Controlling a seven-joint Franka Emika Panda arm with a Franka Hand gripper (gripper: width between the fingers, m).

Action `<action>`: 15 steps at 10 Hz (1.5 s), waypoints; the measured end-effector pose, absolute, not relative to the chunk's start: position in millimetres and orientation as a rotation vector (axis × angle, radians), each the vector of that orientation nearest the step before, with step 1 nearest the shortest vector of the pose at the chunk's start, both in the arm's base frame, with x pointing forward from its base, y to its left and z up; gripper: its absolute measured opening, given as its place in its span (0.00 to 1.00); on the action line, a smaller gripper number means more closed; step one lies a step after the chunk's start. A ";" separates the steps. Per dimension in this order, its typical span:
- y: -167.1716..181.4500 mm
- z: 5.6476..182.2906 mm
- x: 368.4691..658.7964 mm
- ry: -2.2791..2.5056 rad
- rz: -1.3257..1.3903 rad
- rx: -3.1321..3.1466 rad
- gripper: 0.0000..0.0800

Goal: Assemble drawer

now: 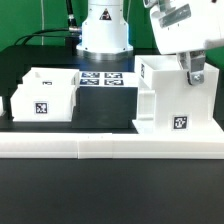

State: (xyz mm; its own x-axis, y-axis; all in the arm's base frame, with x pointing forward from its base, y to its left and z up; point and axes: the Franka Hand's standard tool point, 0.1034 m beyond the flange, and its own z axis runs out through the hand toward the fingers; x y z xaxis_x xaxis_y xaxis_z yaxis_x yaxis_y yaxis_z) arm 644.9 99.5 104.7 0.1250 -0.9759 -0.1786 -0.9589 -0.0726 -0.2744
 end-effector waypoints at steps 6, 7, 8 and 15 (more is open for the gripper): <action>100.6 109.1 649.5 1.845 -0.106 -2.104 0.79; 100.9 109.4 649.7 1.838 -0.109 -2.109 0.79; 101.0 109.5 649.9 1.835 -0.110 -2.112 0.81; 82.9 145.1 616.7 1.408 -0.102 -2.450 0.81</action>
Offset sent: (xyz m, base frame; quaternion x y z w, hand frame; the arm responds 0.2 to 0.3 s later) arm 0.0000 0.0000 0.0000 0.0000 0.0000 0.0000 1.0000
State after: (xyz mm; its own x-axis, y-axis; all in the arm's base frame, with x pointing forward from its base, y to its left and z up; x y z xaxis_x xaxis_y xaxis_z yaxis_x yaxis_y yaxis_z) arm 616.7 82.9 145.1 0.5135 -0.8530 -0.0929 -0.8309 -0.4673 -0.3021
